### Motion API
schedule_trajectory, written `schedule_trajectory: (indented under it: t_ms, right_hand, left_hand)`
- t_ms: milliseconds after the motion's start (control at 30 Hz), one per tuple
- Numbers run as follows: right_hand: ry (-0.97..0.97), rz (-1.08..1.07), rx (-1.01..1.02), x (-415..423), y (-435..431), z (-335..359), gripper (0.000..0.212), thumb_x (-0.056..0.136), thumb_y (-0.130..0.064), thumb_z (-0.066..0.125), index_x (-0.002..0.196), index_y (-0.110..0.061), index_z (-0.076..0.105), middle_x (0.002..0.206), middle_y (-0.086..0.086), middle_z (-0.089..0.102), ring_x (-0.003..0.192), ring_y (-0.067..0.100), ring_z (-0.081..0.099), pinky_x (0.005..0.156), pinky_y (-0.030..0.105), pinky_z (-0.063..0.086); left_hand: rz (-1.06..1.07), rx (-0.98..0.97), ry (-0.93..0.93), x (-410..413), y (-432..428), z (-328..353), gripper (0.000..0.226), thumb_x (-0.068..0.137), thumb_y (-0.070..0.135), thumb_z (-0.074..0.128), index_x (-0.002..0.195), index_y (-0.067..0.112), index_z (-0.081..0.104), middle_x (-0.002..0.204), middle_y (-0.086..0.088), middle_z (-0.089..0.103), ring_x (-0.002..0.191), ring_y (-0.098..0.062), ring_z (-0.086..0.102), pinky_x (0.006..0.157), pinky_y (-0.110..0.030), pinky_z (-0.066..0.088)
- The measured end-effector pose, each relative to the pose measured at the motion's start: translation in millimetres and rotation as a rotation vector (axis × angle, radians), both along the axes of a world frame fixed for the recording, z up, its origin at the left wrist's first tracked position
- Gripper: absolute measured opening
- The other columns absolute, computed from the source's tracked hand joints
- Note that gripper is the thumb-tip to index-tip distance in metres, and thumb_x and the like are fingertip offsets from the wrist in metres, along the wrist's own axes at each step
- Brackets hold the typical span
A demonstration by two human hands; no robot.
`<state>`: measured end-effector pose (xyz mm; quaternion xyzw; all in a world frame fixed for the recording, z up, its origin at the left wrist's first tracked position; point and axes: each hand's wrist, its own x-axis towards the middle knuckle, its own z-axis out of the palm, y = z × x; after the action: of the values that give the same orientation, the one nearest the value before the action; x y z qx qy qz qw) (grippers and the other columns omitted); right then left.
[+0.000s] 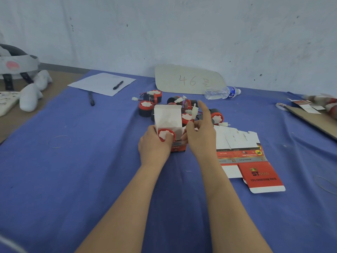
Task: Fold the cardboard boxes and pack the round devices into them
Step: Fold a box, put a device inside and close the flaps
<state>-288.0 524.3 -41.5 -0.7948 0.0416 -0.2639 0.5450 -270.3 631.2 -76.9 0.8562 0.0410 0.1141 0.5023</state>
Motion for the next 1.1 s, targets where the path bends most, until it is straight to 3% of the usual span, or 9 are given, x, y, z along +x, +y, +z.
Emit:
schedule_trajectory:
  t_ms: [167, 300, 433, 500, 600, 700, 800, 967, 1100]
  right_hand:
    - [0.083, -0.006, 0.154, 1.8, -1.9, 1.4, 0.015, 0.093, -0.006, 0.049, 0.101, -0.015, 0.057, 0.08, 0.008, 0.067, 0.067, 0.02, 0.07, 0.071, 0.037, 0.059]
    - [0.07, 0.026, 0.273, 2.7, -2.8, 2.2, 0.011, 0.093, -0.005, 0.055, 0.093, -0.015, 0.058, 0.081, 0.001, 0.067, 0.061, 0.006, 0.069, 0.066, 0.02, 0.057]
    - [0.032, -0.027, 0.066, 1.3, -2.8, 0.1, 0.017, 0.091, -0.011, 0.06, 0.081, -0.025, 0.057, 0.072, -0.008, 0.061, 0.055, -0.007, 0.057, 0.055, 0.005, 0.043]
    - [0.067, -0.017, -0.007, -0.8, -3.0, 1.9, 0.024, 0.089, -0.012, 0.06, 0.074, -0.03, 0.056, 0.06, -0.011, 0.058, 0.05, -0.001, 0.055, 0.051, 0.009, 0.043]
    - [0.137, 0.113, 0.24, -3.7, -2.5, 7.0, 0.02, 0.088, -0.006, 0.058, 0.078, -0.022, 0.063, 0.059, -0.005, 0.064, 0.052, 0.006, 0.062, 0.055, 0.018, 0.053]
    - [0.138, 0.157, 0.432, -4.5, -1.4, 13.2, 0.014, 0.09, -0.019, 0.063, 0.079, -0.012, 0.066, 0.066, 0.004, 0.067, 0.06, 0.014, 0.068, 0.056, 0.019, 0.054]
    - [0.114, 0.086, 0.36, -3.0, -1.4, 13.3, 0.026, 0.094, -0.028, 0.057, 0.079, -0.011, 0.068, 0.059, -0.004, 0.067, 0.052, 0.004, 0.063, 0.051, 0.015, 0.05]
    - [0.057, 0.058, 0.332, -0.2, -2.5, 11.6, 0.013, 0.097, -0.016, 0.051, 0.107, -0.011, 0.057, 0.072, 0.0, 0.068, 0.052, 0.003, 0.062, 0.052, 0.014, 0.051]
    - [0.123, 0.073, 0.265, -0.6, -6.5, 8.8, 0.012, 0.095, -0.019, 0.056, 0.095, -0.01, 0.064, 0.064, -0.006, 0.068, 0.05, -0.001, 0.059, 0.054, 0.014, 0.05]
  left_hand:
    - [0.004, -0.006, -0.013, -1.2, -0.7, 1.5, 0.033, 0.09, 0.034, 0.054, 0.117, 0.015, 0.05, 0.116, -0.005, 0.062, 0.107, -0.026, 0.056, 0.092, -0.046, 0.049]
    - [0.004, -0.031, -0.02, -3.3, -1.4, 2.9, 0.036, 0.087, 0.041, 0.06, 0.113, 0.017, 0.05, 0.115, -0.003, 0.063, 0.108, -0.024, 0.057, 0.092, -0.045, 0.05]
    - [-0.003, -0.021, -0.015, -3.9, -1.0, 2.6, 0.041, 0.085, 0.04, 0.063, 0.115, 0.016, 0.05, 0.116, -0.003, 0.062, 0.108, -0.024, 0.057, 0.091, -0.045, 0.05]
    - [-0.003, -0.016, -0.01, -3.6, -0.6, 2.7, 0.043, 0.085, 0.039, 0.064, 0.118, 0.015, 0.05, 0.116, -0.003, 0.062, 0.108, -0.024, 0.057, 0.092, -0.045, 0.049]
    - [-0.005, -0.003, -0.012, -3.2, -0.4, 2.7, 0.04, 0.085, 0.038, 0.064, 0.114, 0.015, 0.05, 0.114, -0.003, 0.062, 0.106, -0.025, 0.057, 0.091, -0.045, 0.049]
    - [-0.009, -0.005, -0.013, -2.6, -0.3, 2.4, 0.04, 0.085, 0.038, 0.063, 0.114, 0.015, 0.05, 0.114, -0.003, 0.062, 0.106, -0.024, 0.057, 0.091, -0.046, 0.049]
    - [-0.005, 0.003, -0.005, -1.9, -0.3, 2.1, 0.041, 0.085, 0.04, 0.062, 0.115, 0.016, 0.049, 0.114, -0.003, 0.062, 0.105, -0.023, 0.057, 0.091, -0.045, 0.049]
    - [-0.008, -0.003, 0.0, -0.6, 0.0, 1.8, 0.042, 0.085, 0.041, 0.062, 0.117, 0.016, 0.049, 0.115, -0.003, 0.062, 0.106, -0.023, 0.057, 0.091, -0.045, 0.049]
    - [-0.003, 0.002, -0.001, -0.6, -0.5, 1.1, 0.04, 0.087, 0.039, 0.06, 0.117, 0.015, 0.05, 0.115, -0.004, 0.062, 0.107, -0.025, 0.057, 0.091, -0.046, 0.049]
